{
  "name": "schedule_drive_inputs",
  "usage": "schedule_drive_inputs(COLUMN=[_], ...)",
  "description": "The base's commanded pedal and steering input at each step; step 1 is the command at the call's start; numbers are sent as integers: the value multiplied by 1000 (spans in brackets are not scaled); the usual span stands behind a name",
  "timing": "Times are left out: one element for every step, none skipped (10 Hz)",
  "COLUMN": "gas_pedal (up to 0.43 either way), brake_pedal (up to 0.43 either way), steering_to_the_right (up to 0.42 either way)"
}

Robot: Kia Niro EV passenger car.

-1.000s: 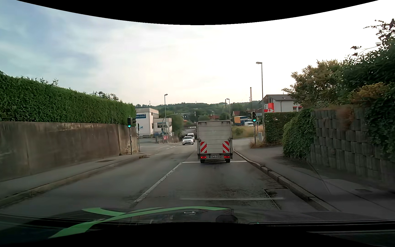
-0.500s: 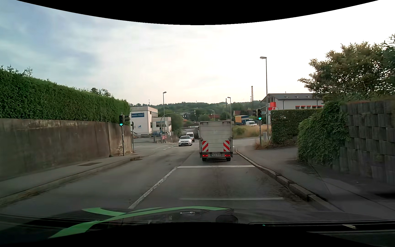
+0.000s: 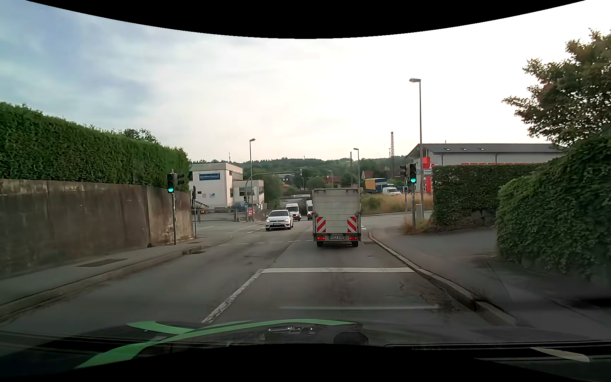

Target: Follow the waypoints while adhering to traffic rules and regulations

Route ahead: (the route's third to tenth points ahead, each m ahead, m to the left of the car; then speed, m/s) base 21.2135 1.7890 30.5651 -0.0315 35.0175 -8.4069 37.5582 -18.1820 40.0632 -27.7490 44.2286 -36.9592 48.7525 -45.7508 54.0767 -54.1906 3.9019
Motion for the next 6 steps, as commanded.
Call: schedule_drive_inputs(gas_pedal=[0, 0, 0, 0, 0, 0], brake_pedal=[6, 6, 0, 0, 0, 0], steering_to_the_right=[-2, -2, -1, 0, 0, 1])
